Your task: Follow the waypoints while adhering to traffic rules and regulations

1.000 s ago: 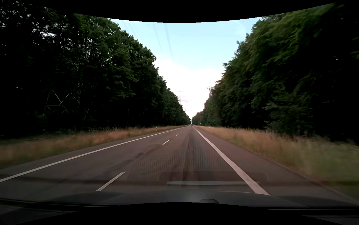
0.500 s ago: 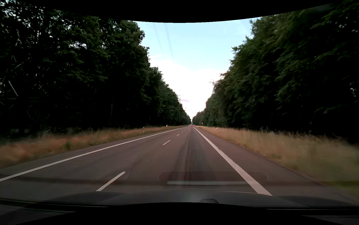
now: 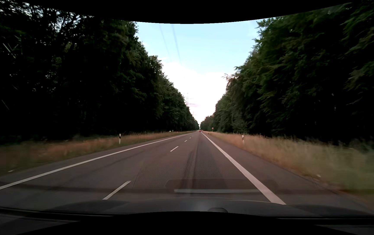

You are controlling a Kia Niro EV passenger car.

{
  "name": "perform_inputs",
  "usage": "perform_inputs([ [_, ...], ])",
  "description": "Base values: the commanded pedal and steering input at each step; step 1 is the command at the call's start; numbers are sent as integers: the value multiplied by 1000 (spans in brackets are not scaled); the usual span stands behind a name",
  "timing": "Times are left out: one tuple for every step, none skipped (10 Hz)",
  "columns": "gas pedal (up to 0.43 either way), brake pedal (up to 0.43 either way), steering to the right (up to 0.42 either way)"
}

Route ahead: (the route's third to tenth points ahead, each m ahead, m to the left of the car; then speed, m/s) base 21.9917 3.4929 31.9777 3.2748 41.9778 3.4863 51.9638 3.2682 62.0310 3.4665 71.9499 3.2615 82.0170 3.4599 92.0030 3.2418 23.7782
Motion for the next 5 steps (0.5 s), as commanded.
perform_inputs([
  [0,0,-2],
  [0,0,-1],
  [0,0,-1],
  [0,0,-1],
  [0,0,-1],
])
